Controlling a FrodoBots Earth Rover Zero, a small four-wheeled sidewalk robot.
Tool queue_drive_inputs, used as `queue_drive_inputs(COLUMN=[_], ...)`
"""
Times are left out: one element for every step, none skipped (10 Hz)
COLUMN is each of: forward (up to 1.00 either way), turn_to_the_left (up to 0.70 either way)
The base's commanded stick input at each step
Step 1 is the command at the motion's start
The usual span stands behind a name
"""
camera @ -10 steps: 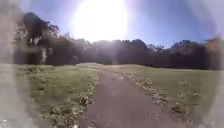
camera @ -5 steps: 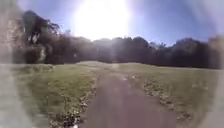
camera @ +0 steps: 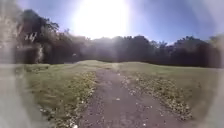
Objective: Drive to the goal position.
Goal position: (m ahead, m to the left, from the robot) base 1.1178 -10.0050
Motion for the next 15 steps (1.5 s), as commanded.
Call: queue_drive_inputs(forward=[1.00, 1.00, 1.00, 1.00, 1.00, 1.00, 1.00, 1.00, 1.00, 1.00, 1.00, 1.00, 1.00, 1.00, 1.00], turn_to_the_left=[0.00, 0.00, 0.04, 0.00, 0.00, 0.01, 0.03, 0.01, 0.00, 0.00, 0.00, 0.00, 0.00, 0.00, 0.00])
